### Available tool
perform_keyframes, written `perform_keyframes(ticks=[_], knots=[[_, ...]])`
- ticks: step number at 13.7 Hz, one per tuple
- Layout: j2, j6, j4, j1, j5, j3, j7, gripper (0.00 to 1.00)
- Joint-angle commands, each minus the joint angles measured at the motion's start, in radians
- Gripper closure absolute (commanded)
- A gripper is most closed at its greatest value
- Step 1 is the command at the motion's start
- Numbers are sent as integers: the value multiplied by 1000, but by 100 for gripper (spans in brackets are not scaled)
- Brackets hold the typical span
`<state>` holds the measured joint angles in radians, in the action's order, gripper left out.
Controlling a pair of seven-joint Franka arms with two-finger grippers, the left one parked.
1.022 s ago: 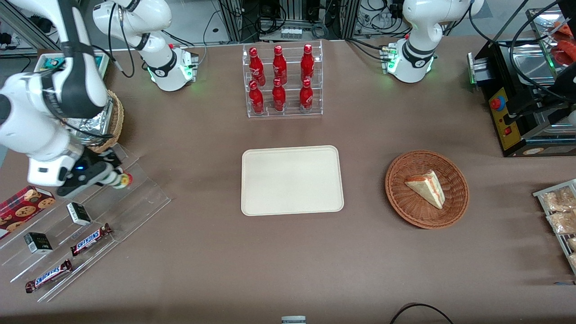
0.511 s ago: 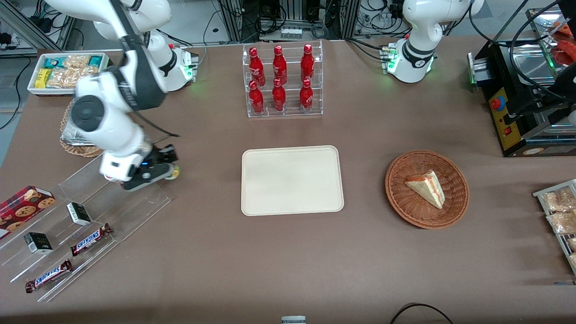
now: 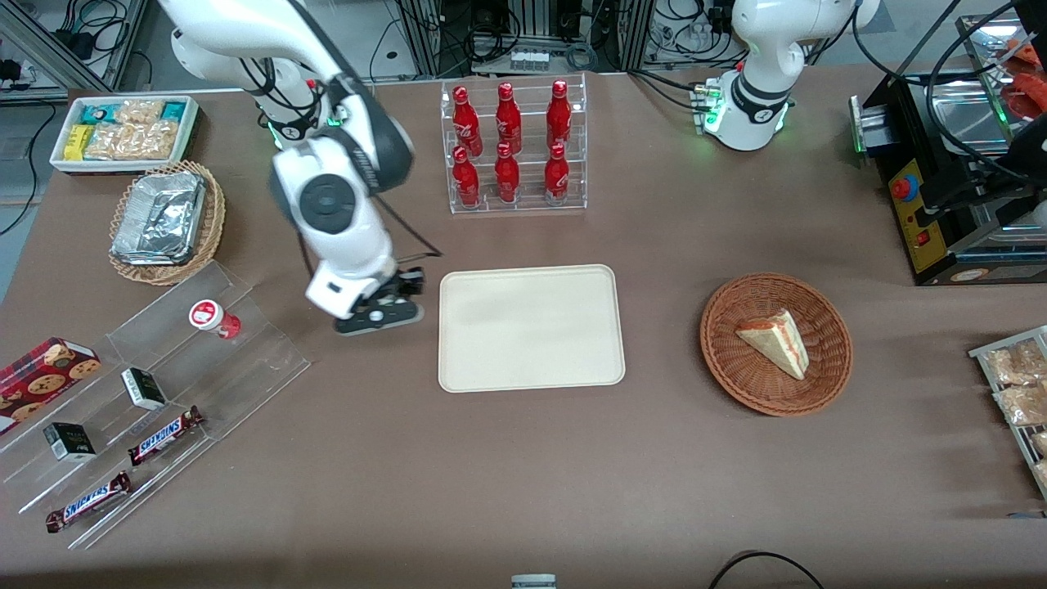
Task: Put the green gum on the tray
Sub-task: 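Lift the gum container and carry it over the beige tray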
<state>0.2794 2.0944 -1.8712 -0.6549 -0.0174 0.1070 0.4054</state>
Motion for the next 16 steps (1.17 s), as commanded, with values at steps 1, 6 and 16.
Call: perform_keyframes(ticks=[1,6,16], knots=[[133,-2,148,-60,16,11,134,100],[279,59,268,-143,70,11,311,100],[454,180,368,-216,70,13,481,100]])
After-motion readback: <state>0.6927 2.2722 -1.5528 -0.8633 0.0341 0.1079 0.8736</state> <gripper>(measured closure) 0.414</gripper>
